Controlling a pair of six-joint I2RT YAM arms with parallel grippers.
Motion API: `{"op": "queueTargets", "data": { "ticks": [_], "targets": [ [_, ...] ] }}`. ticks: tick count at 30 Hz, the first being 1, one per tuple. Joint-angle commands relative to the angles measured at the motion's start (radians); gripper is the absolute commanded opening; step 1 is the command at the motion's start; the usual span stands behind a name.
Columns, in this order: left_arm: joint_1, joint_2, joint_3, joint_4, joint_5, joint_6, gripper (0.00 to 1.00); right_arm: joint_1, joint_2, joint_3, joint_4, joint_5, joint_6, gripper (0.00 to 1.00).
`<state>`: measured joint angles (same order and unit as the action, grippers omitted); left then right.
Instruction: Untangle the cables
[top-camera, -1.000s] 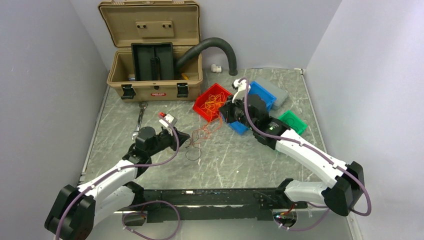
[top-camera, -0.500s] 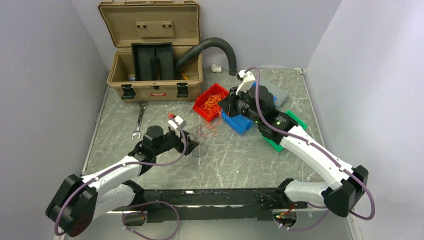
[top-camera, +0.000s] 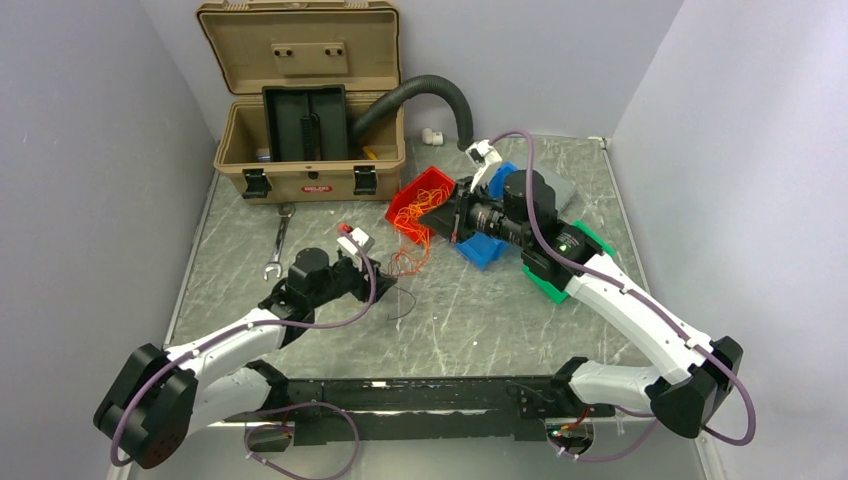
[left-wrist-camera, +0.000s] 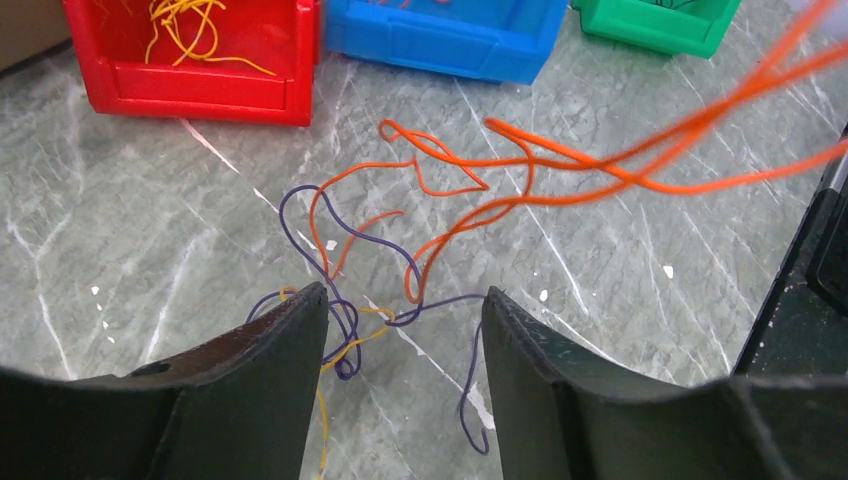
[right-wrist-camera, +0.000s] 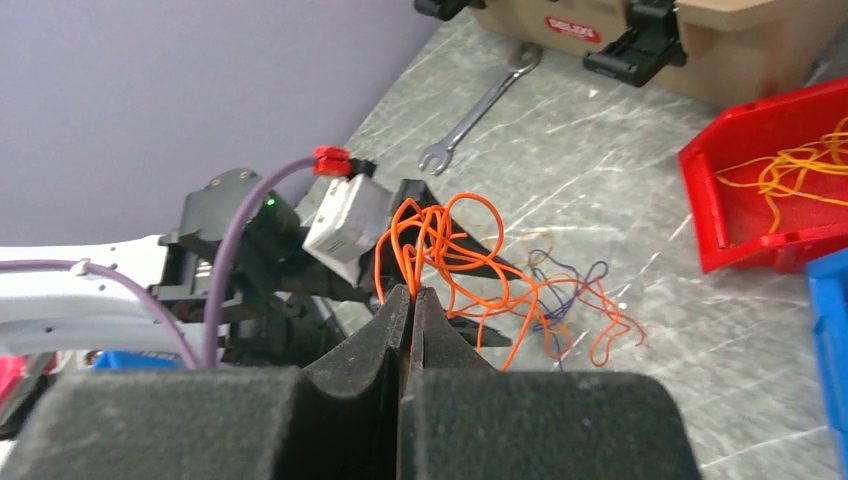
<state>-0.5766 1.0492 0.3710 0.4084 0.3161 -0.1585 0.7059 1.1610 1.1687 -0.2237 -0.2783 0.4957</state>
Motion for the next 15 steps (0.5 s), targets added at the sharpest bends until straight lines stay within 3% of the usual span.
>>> {"op": "queueTargets", "data": {
  "ticks": [1, 7, 9, 10, 13, 15],
  "targets": [
    [-0.006, 0.032, 0.058, 0.033, 0.011, 0.005, 0.59, 0.002, -0.049, -0.018, 0.083, -0.101, 0.08, 0.0],
    [-0.006, 0.056, 0.081, 0.019, 0.012, -0.008, 0.29, 0.001, -0.077, -0.03, 0.048, -0.045, 0.079, 0.0],
    [-0.008, 0.064, 0.092, 0.013, 0.017, -0.015, 0.05, 0.001, -0.078, -0.03, 0.035, -0.035, 0.082, 0.0],
    [-0.007, 0.069, 0.098, 0.003, 0.02, -0.016, 0.0, 0.001, -0.078, -0.03, 0.03, -0.027, 0.083, 0.0],
    [-0.006, 0.06, 0.099, -0.015, -0.004, -0.018, 0.0, 0.0, -0.09, -0.032, -0.009, 0.063, 0.075, 0.0],
    [-0.007, 0.037, 0.093, -0.039, -0.061, -0.016, 0.0, 0.001, -0.114, -0.032, -0.071, 0.214, 0.055, 0.0]
  ]
}}
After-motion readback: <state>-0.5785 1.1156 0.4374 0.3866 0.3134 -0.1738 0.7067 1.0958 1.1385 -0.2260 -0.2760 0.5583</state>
